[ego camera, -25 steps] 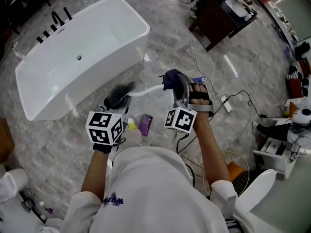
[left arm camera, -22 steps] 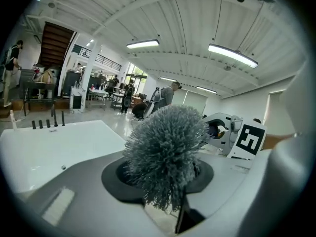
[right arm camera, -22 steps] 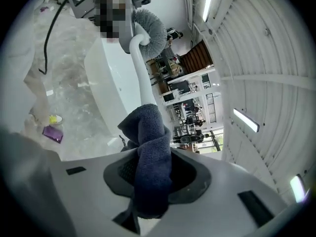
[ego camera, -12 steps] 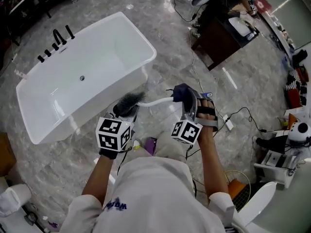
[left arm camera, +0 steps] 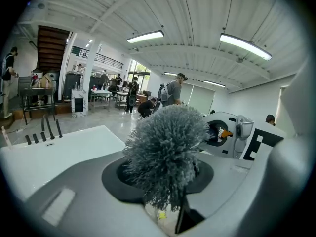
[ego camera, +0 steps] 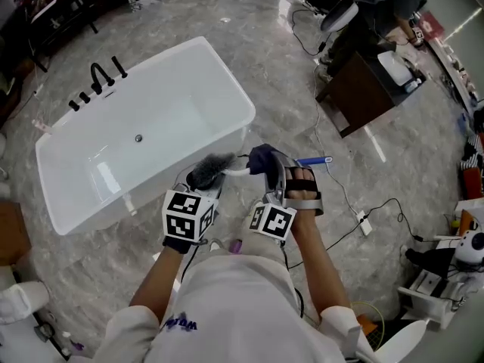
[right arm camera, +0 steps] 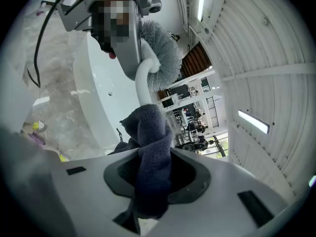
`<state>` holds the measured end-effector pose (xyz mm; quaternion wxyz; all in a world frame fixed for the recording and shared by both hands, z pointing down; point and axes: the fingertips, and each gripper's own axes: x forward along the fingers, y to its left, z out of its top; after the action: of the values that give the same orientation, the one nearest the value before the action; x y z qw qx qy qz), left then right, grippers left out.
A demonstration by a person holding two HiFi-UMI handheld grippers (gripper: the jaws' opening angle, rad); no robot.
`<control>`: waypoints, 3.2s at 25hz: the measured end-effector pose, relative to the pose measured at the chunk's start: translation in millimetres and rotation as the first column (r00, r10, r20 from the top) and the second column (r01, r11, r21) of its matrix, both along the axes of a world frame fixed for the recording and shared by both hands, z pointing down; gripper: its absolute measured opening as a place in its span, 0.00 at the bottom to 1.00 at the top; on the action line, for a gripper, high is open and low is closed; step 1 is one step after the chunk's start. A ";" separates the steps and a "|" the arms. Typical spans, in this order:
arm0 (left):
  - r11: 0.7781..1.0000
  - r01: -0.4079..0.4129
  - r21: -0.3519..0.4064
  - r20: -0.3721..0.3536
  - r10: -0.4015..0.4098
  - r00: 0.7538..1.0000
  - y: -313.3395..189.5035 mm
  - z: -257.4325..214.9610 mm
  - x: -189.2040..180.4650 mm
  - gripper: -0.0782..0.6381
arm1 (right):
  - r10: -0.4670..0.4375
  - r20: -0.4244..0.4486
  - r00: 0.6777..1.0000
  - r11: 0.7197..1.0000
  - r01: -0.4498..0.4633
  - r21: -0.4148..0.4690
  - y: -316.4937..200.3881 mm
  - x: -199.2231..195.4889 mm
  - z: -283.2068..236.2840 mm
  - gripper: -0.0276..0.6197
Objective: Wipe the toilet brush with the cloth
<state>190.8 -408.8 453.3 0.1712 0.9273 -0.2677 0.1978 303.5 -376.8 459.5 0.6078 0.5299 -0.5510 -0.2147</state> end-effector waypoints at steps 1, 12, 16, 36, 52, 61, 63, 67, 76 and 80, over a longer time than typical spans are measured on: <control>1.000 0.010 -0.006 0.003 -0.010 1.000 -9.2 1.3 11.9 0.31 | -0.017 0.009 1.000 1.000 0.017 0.004 -11.6 5.4 -0.1 0.22; 0.996 0.087 0.000 0.032 -0.087 0.996 -98.4 -3.3 193.9 0.31 | -0.109 0.101 0.989 0.993 0.105 0.046 -107.9 147.8 -12.5 0.22; 0.993 0.116 0.000 0.034 -0.116 0.993 -124.8 -8.2 225.6 0.31 | -0.161 0.082 0.983 0.985 0.155 0.076 -136.2 173.7 -18.8 0.23; 0.976 0.216 0.030 -0.063 -0.213 0.975 -394.2 -10.2 358.6 0.31 | -0.204 0.058 0.977 0.977 0.199 0.074 -418.5 364.6 -19.0 0.21; 0.958 0.287 0.011 -0.026 -0.287 0.958 -576.6 9.6 439.2 0.31 | -0.201 0.060 0.978 0.979 0.199 0.045 -608.1 492.0 9.5 0.21; 0.924 0.382 0.007 0.018 -0.382 0.924 -695.6 -5.1 513.5 0.32 | -0.302 0.097 0.948 0.953 0.299 0.050 -752.8 578.7 2.0 0.22; 0.917 0.399 0.021 0.016 -0.400 0.916 -720.7 -16.0 524.4 0.32 | -0.329 0.088 0.940 0.943 0.323 0.074 -785.4 596.1 -9.1 0.22; 0.900 0.436 0.013 0.029 -0.437 0.899 -764.5 -44.4 529.3 0.33 | -0.364 0.086 0.927 0.930 0.357 0.085 -845.5 611.0 -35.1 0.23; 0.863 0.506 -0.006 0.005 -0.506 0.863 -852.0 -31.3 490.6 0.33 | -0.448 0.110 0.887 0.894 0.445 0.050 -944.0 574.2 -27.8 0.23; 0.884 0.468 0.003 -0.046 -0.467 0.883 -913.6 -28.1 479.0 0.33 | -0.404 0.097 0.910 0.915 0.400 0.060 -994.6 566.8 -33.3 0.24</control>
<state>669.9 -1322.4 425.2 0.2134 0.8408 -0.4806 0.1286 870.3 -1371.4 426.2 0.5096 0.4278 -0.6759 -0.3169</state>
